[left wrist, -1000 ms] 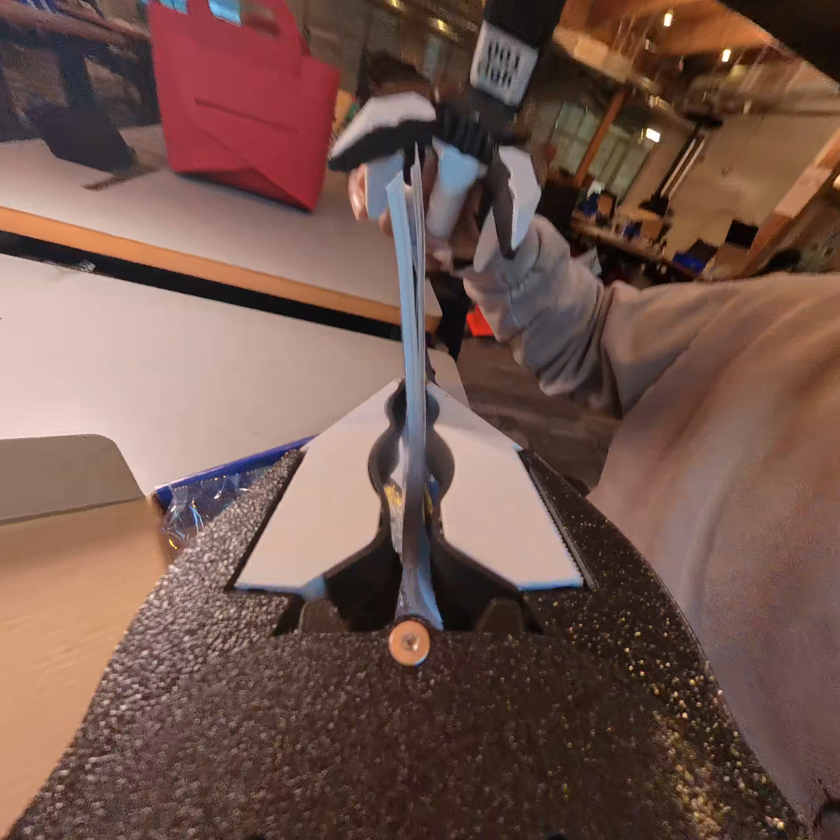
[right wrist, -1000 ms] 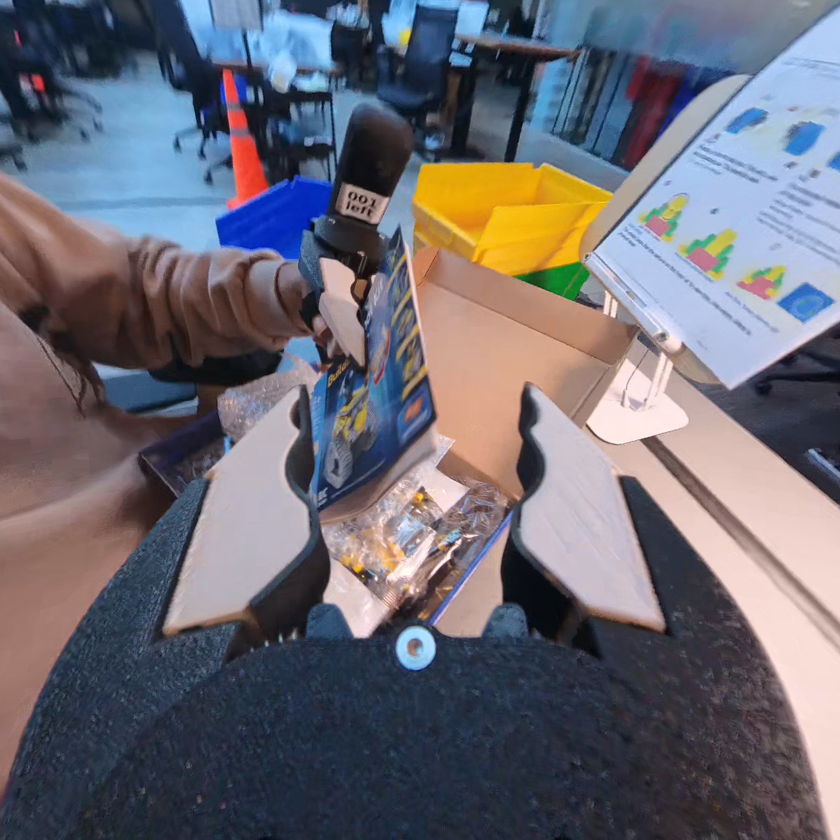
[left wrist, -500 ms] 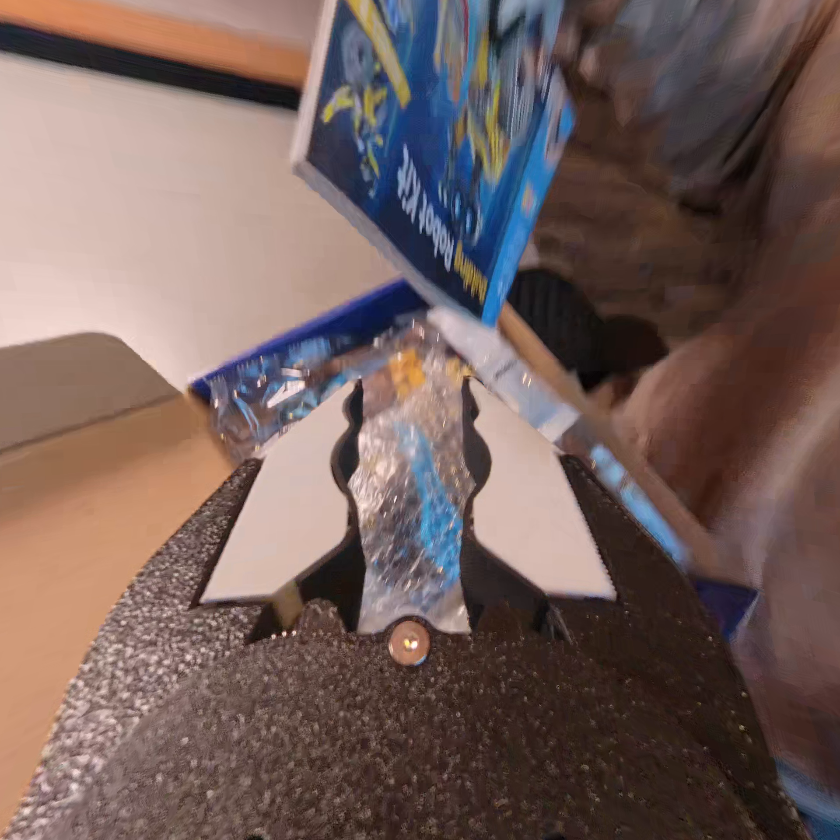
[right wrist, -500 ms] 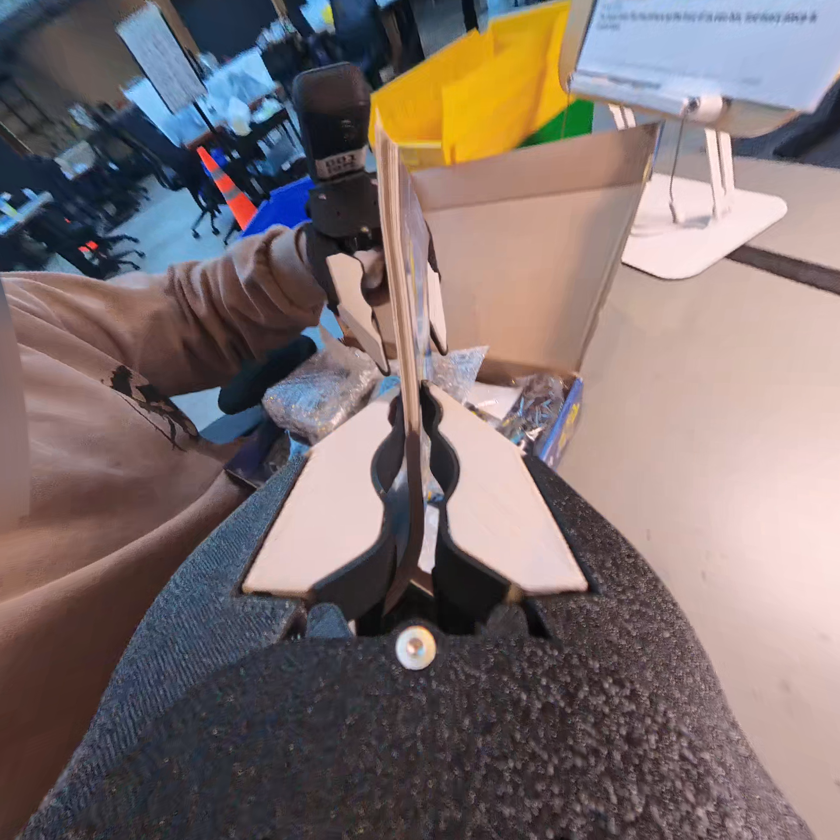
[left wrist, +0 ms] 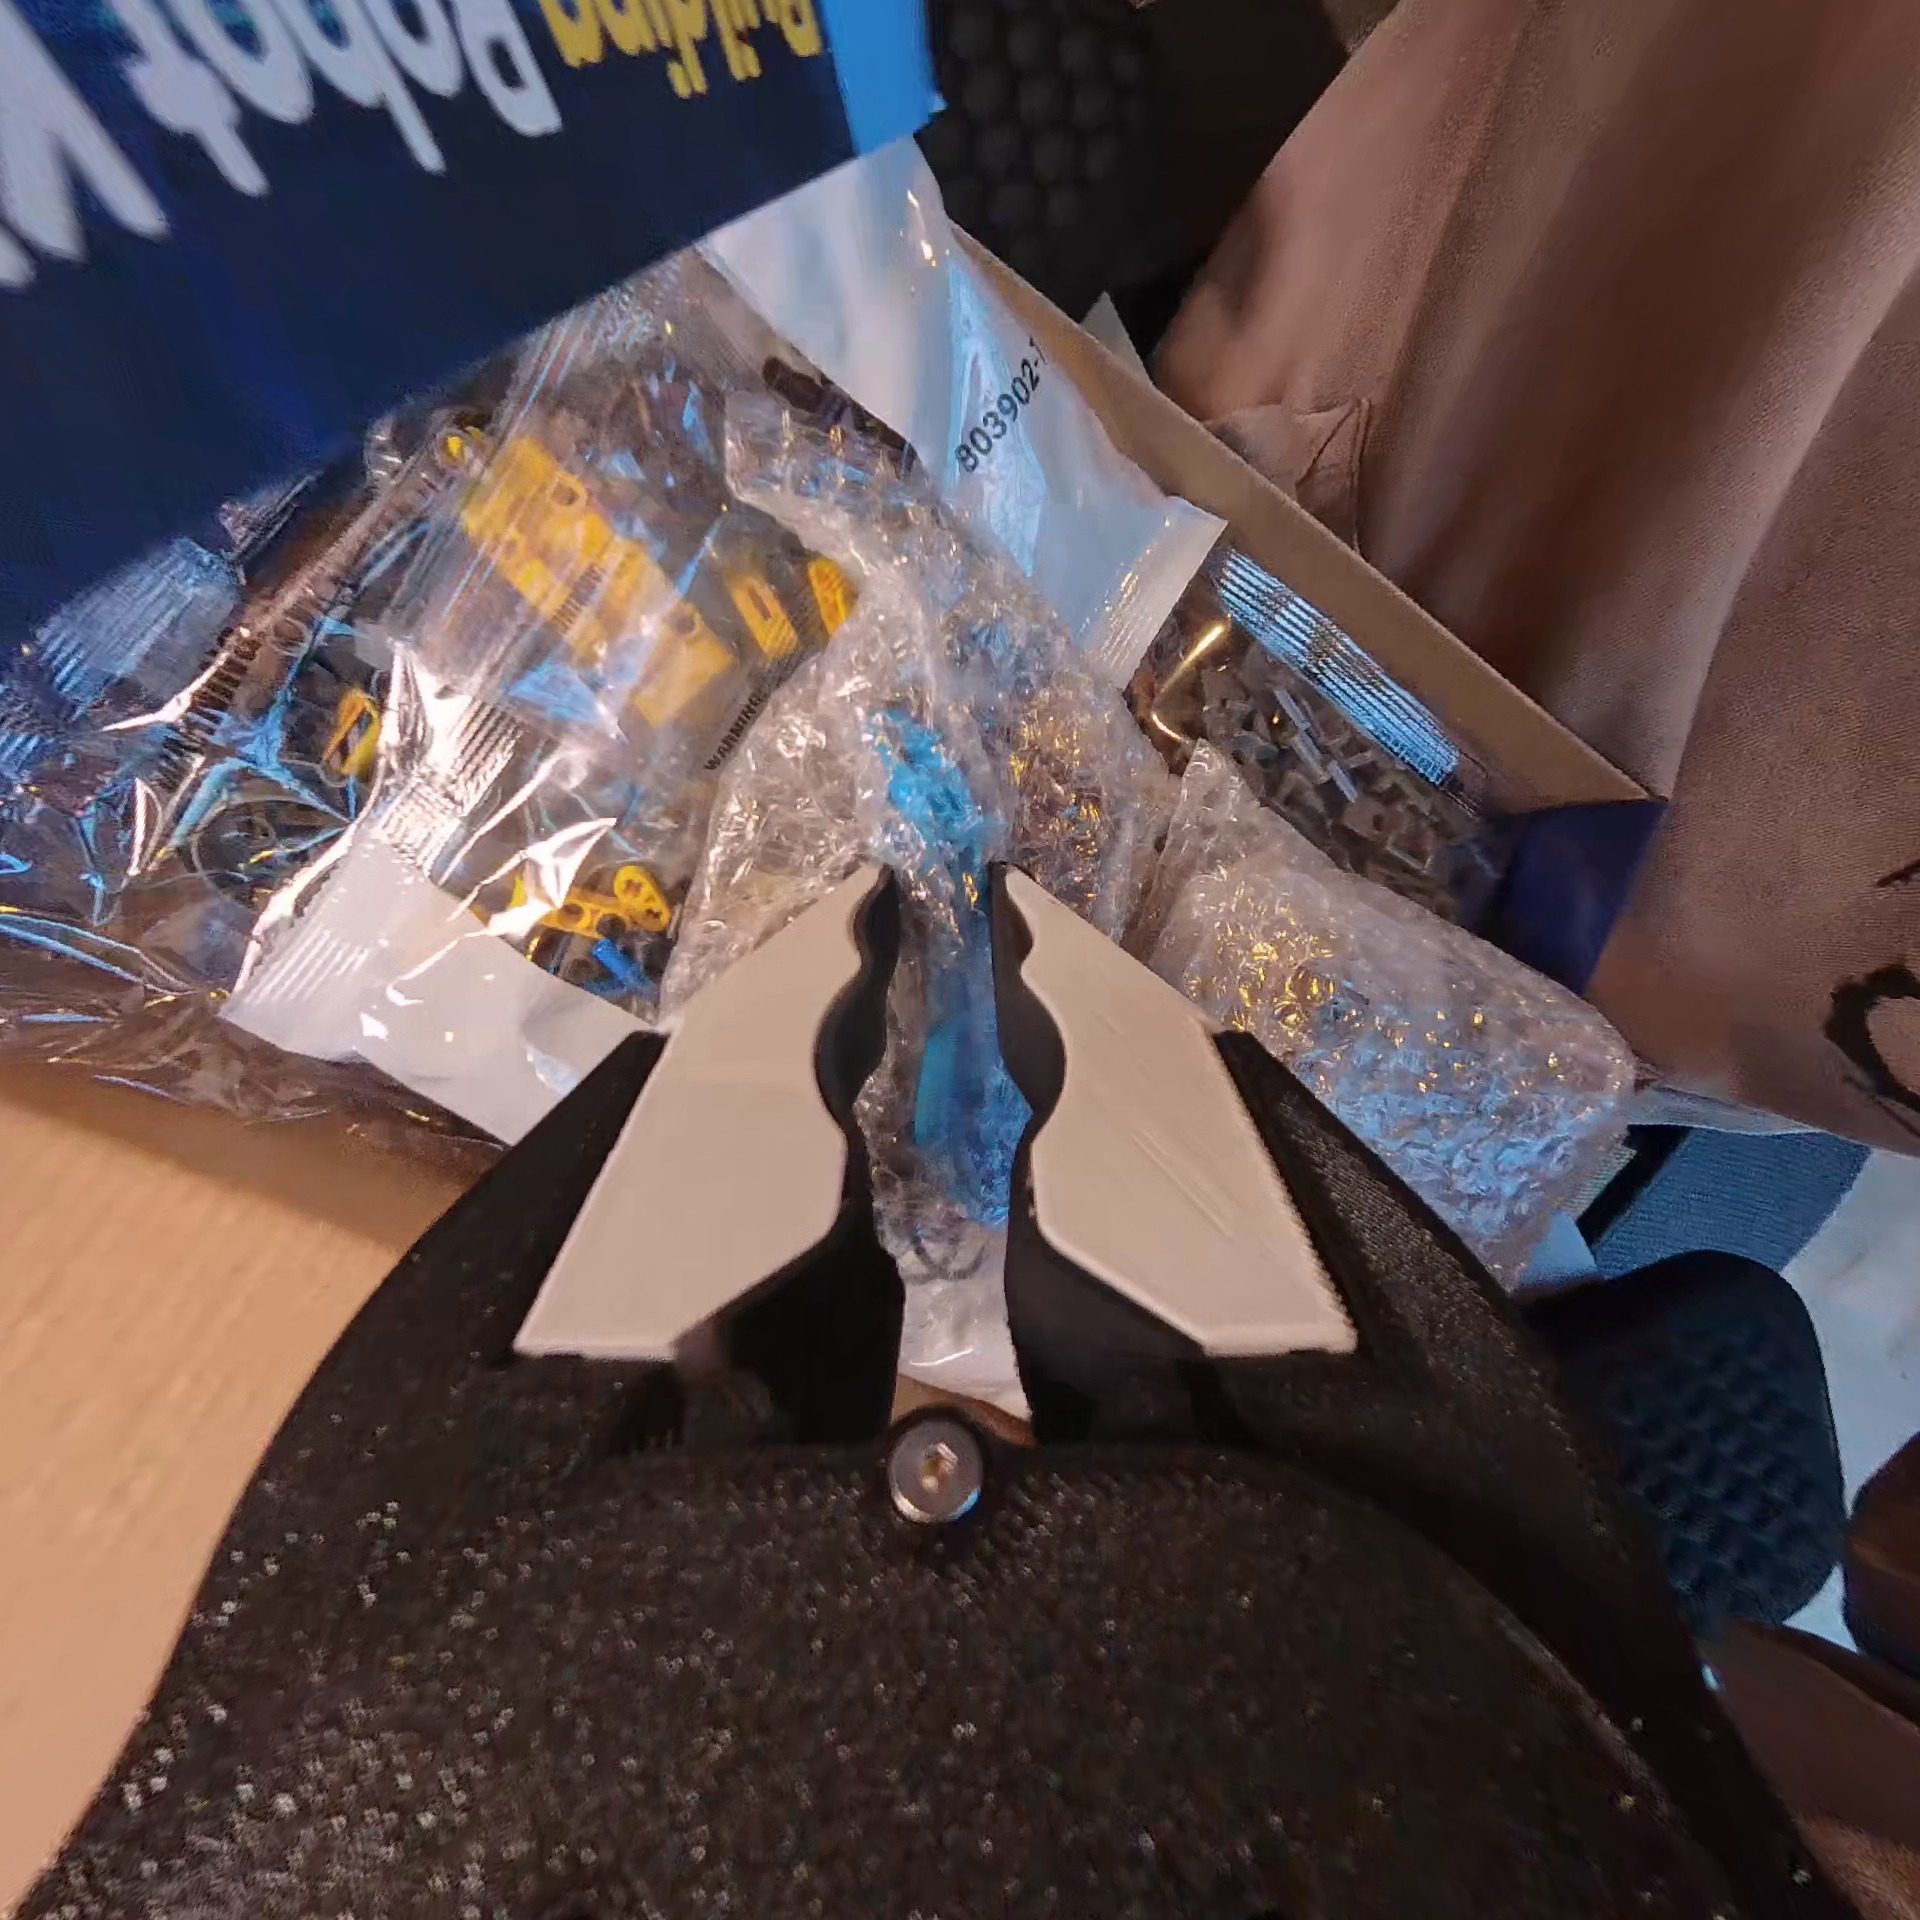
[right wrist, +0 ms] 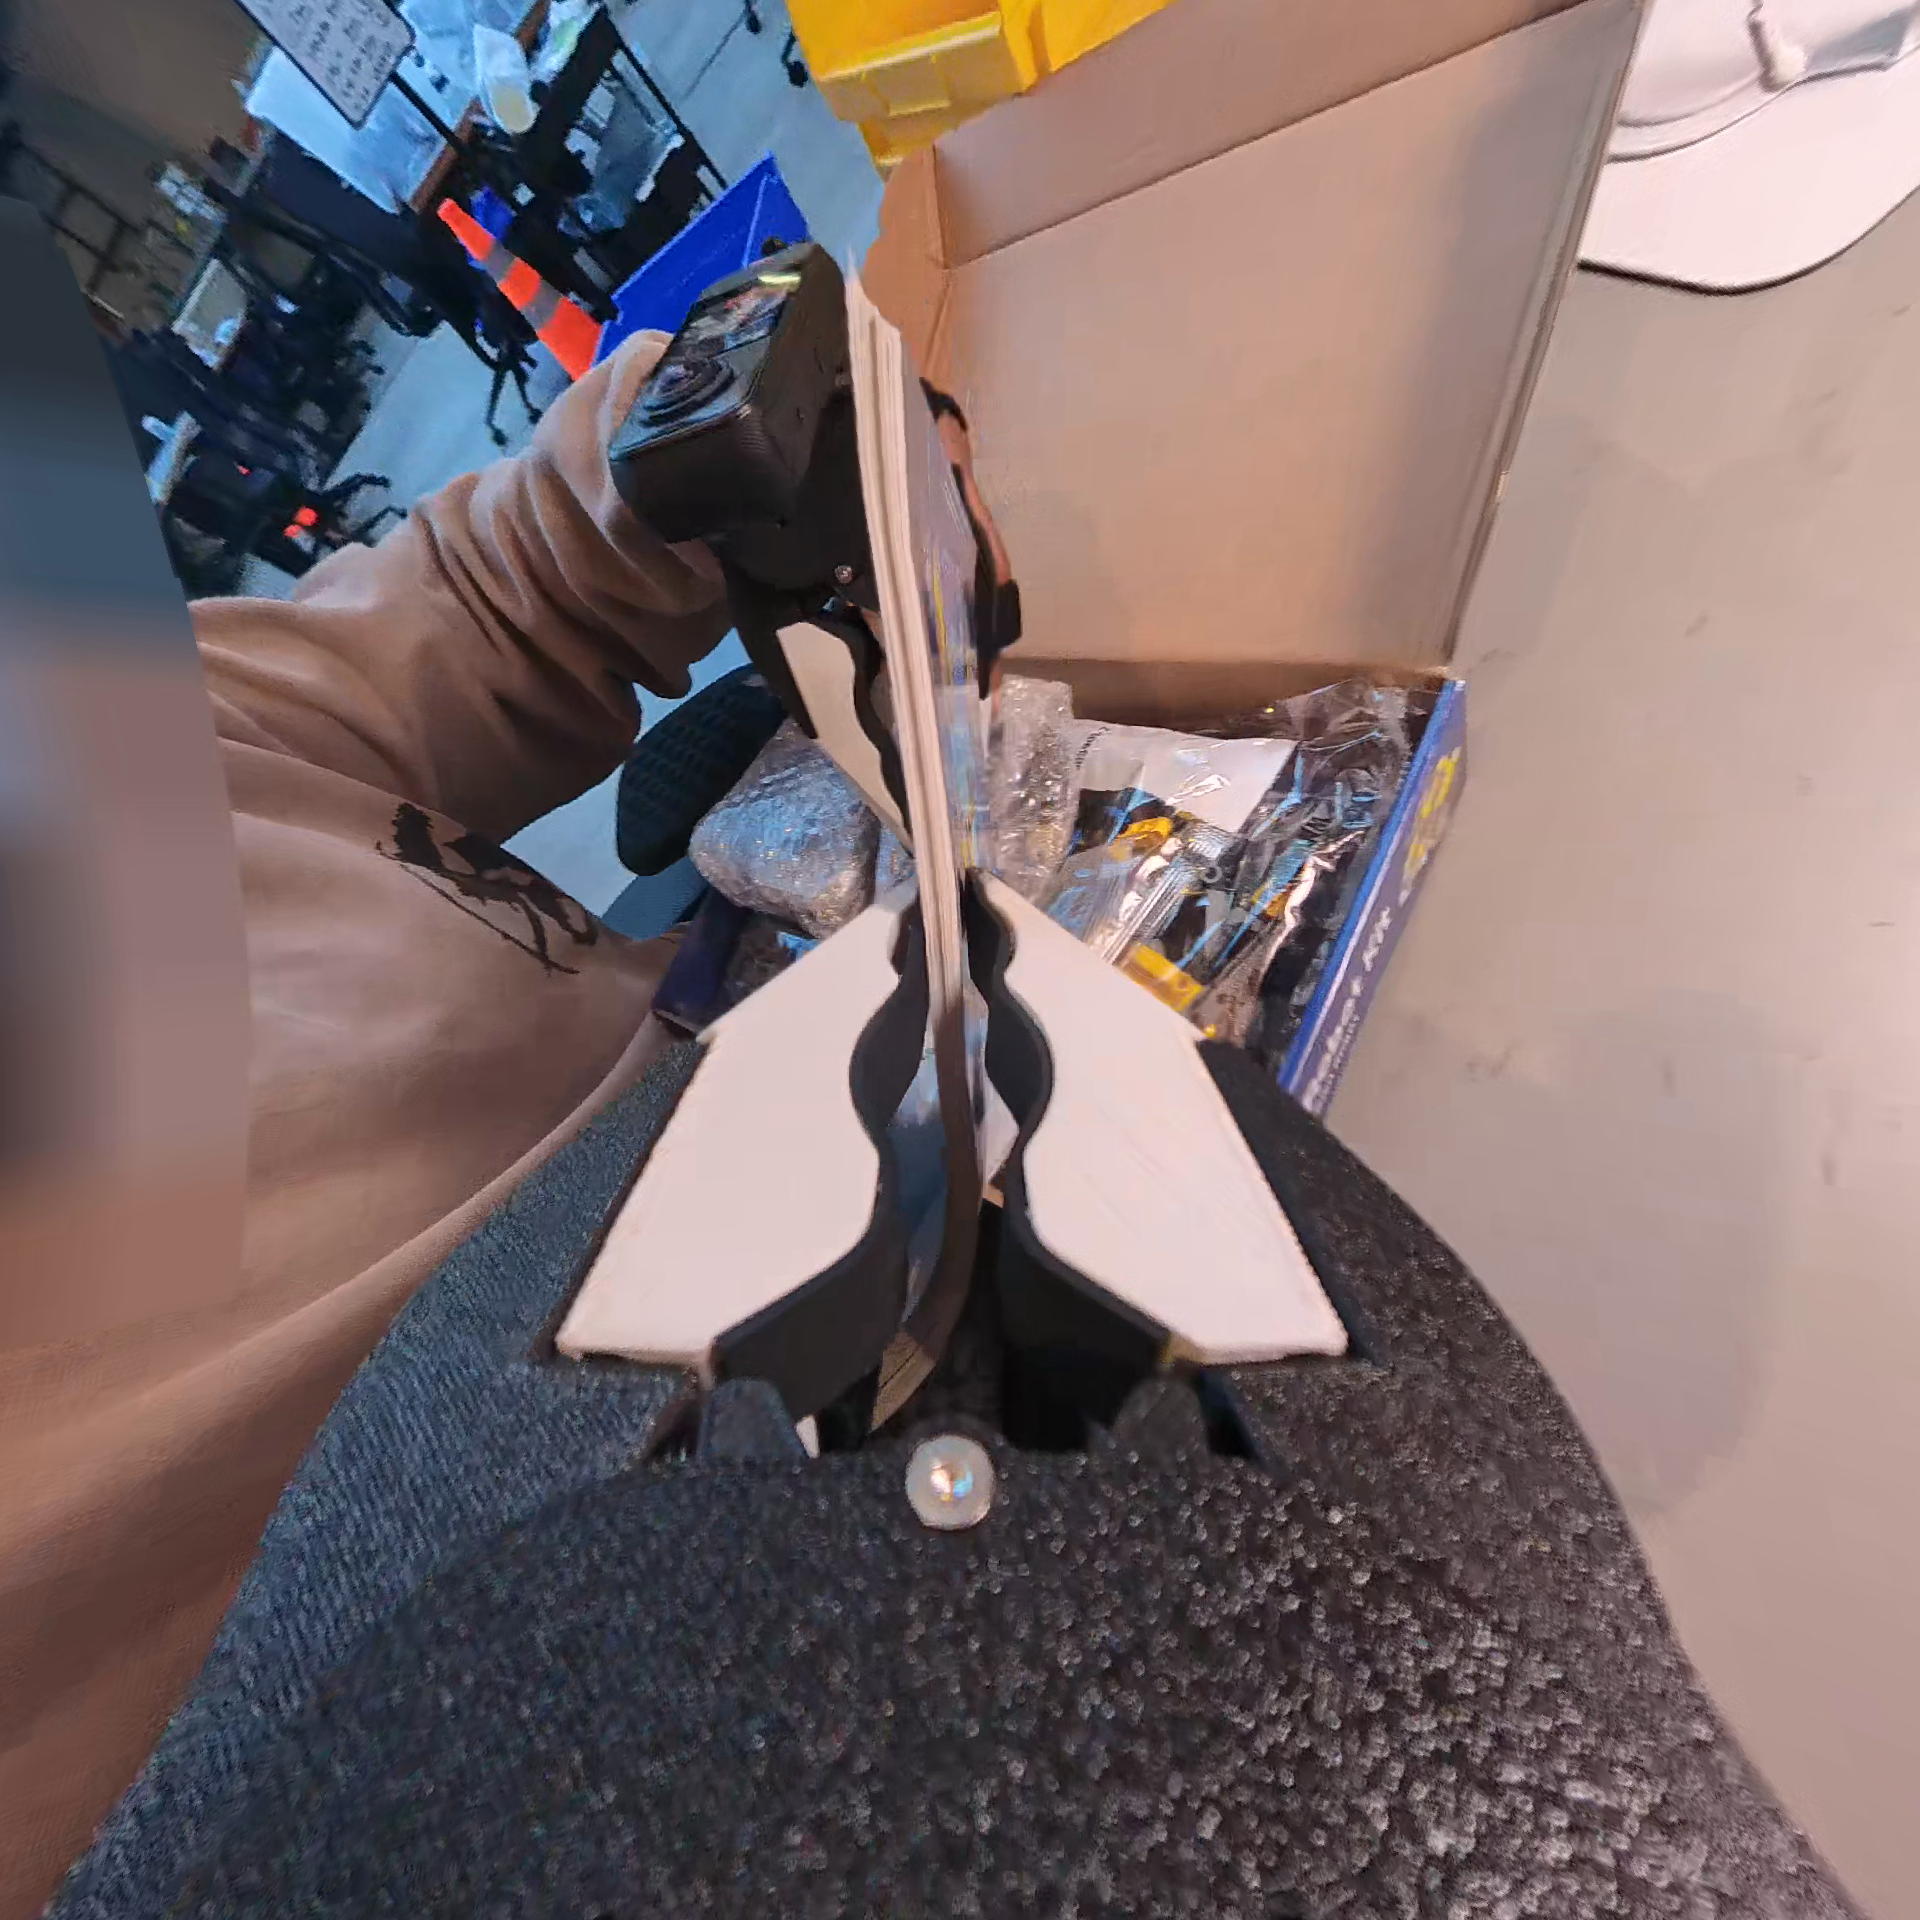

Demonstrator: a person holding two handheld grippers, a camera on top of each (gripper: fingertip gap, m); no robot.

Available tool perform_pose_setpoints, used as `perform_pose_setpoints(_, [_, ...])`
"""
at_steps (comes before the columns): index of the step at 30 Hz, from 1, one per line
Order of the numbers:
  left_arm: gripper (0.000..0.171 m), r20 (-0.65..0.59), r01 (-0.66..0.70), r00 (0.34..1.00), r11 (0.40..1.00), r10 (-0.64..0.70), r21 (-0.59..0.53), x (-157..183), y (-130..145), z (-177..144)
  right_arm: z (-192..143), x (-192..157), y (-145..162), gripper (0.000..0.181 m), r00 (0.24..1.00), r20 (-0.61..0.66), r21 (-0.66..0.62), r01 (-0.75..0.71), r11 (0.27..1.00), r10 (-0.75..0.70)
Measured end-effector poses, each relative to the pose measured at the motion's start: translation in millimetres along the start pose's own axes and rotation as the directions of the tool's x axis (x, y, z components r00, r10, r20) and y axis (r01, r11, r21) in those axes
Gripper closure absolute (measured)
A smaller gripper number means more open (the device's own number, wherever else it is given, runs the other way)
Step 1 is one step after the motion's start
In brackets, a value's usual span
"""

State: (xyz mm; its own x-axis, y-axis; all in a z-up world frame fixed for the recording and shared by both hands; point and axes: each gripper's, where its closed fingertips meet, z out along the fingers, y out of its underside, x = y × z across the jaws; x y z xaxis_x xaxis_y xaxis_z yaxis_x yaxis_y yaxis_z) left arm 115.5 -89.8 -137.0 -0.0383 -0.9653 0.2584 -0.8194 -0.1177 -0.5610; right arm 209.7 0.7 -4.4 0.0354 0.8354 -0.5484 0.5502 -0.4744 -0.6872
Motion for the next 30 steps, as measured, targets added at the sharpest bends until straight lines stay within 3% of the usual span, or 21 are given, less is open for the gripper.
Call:
perform_pose_setpoints(3, [0.156,0.065,-0.059,0.996,0.998,0.057,0.031,-5,1,10,23,18,9,0.178,0.995,0.039,-0.064,-0.093,0.994,0.096])
perform_pose_setpoints(6, [0.15,0.103,-0.035,0.994,0.997,0.028,0.071,-3,-3,1,57,54,43,0.178,0.98,0.013,-0.206,-0.192,0.96,0.199])
perform_pose_setpoints(9, [0.144,0.141,-0.01,0.99,0.978,-0.02,0.207,-4,-18,-30,76,75,54,0.178,0.989,-0.022,-0.316,-0.147,0.937,0.147])
perform_pose_setpoints(12, [0.145,0.309,0.049,0.939,0.949,-0.15,0.312,-43,-30,-61,88,89,58,0.171,0.995,-0.072,-0.435,-0.092,0.896,0.067])
perform_pose_setpoints(15, [0.141,0.478,0.114,0.853,0.968,-0.21,0.223,-90,-23,-58,102,96,68,0.16,0.997,-0.077,-0.51,-0.055,0.858,0.018])
perform_pose_setpoints(17, [0.141,0.525,0.136,0.827,0.978,-0.199,0.157,-112,-19,-42,108,96,71,0.154,0.994,-0.085,-0.531,0.007,0.848,-0.062])
perform_pose_setpoints(19, [0.141,0.499,0.186,0.841,0.978,-0.208,0.095,-121,-11,-19,107,94,69,0.14,0.985,-0.108,-0.524,0.057,0.85,-0.133])
perform_pose_setpoints(22, [0.162,0.437,0.184,0.88,0.982,-0.186,0.046,-117,-9,-1,86,90,60,0.121,0.965,-0.165,-0.474,0.105,0.875,-0.205])
perform_pose_setpoints(25, [0.159,0.427,0.186,0.887,0.982,-0.176,0.018,-119,-6,0,60,72,56,0.114,0.952,-0.179,-0.419,0.156,0.894,-0.25])
perform_pose_setpoints(29, [0.157,0.391,0.193,0.902,0.981,-0.184,0.017,-120,-9,-2,50,58,102,0.11,0.934,-0.18,-0.54,0.168,0.825,-0.308])
perform_pose_setpoints(30, [0.158,0.398,0.193,0.898,0.981,-0.188,0.027,-121,-12,-6,52,60,103,0.112,0.92,-0.219,-0.515,0.175,0.839,-0.326])
